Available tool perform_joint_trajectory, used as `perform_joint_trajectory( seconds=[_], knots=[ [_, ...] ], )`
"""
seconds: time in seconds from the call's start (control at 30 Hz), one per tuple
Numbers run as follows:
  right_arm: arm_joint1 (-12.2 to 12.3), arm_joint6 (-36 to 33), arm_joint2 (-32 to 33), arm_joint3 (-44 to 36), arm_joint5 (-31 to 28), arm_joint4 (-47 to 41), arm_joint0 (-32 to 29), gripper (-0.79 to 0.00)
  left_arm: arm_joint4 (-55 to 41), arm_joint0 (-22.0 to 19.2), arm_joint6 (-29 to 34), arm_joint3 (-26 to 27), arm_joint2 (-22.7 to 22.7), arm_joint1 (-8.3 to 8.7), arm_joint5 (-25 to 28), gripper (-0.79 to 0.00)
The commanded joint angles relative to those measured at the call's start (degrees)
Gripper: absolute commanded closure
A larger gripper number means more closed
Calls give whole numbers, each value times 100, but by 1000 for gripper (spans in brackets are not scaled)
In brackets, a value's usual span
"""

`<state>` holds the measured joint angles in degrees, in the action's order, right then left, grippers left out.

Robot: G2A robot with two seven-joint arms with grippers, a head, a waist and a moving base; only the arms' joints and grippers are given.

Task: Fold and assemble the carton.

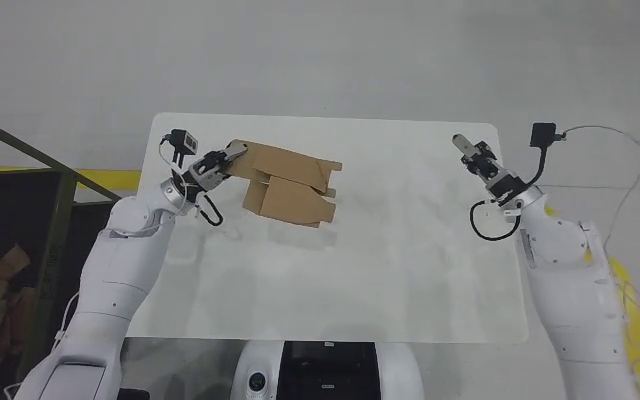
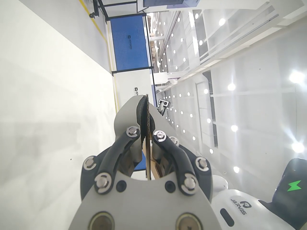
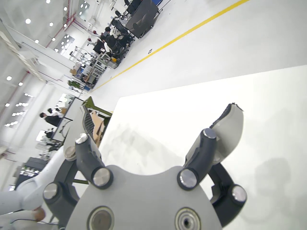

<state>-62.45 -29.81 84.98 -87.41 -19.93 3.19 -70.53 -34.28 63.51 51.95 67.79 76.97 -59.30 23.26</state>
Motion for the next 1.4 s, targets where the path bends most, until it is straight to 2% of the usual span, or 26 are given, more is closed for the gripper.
perform_joint_trajectory(
  seconds=[0.0,0.13,0.3,0.47,0.6,1.03,1.17,1.37],
  knots=[
    [8,-337,51,-144,137,-522,-101,-785,-35,-197,181,-225,-215,-56,117,0],
    [8,-734,33,-569,385,-1201,-380,-785,-229,-616,565,-579,-658,-204,386,0],
    [-20,-875,-103,-997,610,-1873,-673,-785,-480,-1154,1057,-1121,-1086,-383,670,0],
    [-29,-1063,-304,-1349,710,-1946,-902,-785,-660,-1585,1511,-1653,-1333,-516,813,0],
    [-53,-1205,-427,-1491,751,-2508,-1035,-785,-791,-1786,1614,-1993,-1428,-600,930,0],
    [-51,-1165,-427,-1473,766,-2406,-1013,-785,-793,-1798,1603,-2021,-1433,-607,946,0],
    [-55,-1429,-532,-1427,706,-2519,-950,-785,-503,-1708,1300,-1766,-1388,-582,832,0],
    [-85,-1647,-761,-1336,537,-2854,-1001,-785,-509,-1695,1652,-1610,-1450,-602,647,0]
  ],
)
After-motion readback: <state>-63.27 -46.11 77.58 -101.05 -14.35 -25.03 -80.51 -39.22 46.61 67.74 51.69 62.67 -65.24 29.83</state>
